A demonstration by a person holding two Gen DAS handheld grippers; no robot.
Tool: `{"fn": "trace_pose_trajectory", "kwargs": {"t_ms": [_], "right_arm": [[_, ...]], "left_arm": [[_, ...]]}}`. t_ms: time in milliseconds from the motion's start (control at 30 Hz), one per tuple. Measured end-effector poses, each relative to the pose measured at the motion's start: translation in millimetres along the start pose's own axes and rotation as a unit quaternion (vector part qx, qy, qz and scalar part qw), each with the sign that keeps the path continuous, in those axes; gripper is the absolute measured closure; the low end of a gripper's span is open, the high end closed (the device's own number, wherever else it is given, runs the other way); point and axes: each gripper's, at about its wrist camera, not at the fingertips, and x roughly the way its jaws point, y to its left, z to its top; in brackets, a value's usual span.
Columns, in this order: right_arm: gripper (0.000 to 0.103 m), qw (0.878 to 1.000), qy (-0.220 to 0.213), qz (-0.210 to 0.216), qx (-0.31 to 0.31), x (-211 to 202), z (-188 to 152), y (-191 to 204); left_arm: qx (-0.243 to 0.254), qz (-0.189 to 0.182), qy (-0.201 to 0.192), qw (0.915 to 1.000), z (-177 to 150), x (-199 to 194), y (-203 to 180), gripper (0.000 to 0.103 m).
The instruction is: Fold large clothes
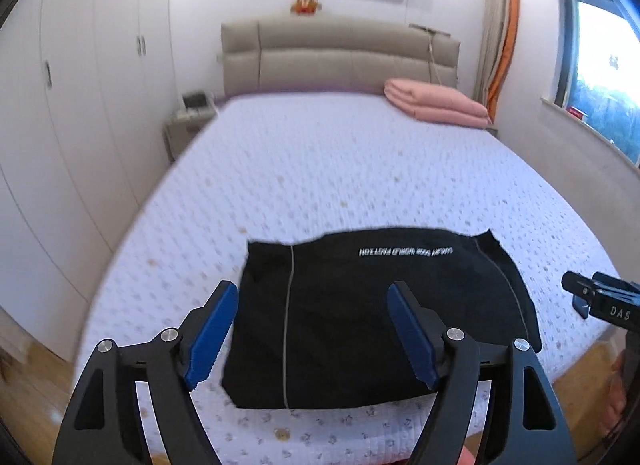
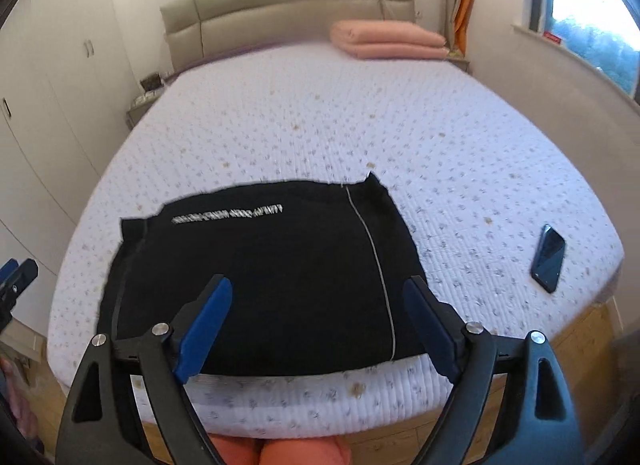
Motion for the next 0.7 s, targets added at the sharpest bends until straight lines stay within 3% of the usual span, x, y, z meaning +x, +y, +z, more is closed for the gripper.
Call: {"fn": "trace_pose_trajectory", "kwargs": {"t_ms": [167,300,433,700], "right_arm": [[0.006,0.999,-0.047,0.02,0.006,-59.7,1.3,15.1],[0.0,0.994,-0.109,0.001,0.002,-114.2,-5.9,26.1],[0.0,0.993,-0.115,-0.023,-0.018,-139.0,-10.8,33.9],[0.0,0.992,-0.122,-0.021,-0.017,-156.6,-26.8,33.6]], "left_arm": [[0.01,0.008,-0.009,0.9999,7.3,-54.8,-18.7,0.023],[0.007,0.003,-0.028,0.9996,4.9,-89.6,-28.3,0.023],[0.004,0.003,-0.031,0.9995,2.5,-108.1,-34.9,0.023],[-0.002,-0.012,-0.025,0.9996,-12.1,-120.5,-42.6,0.023]]}}
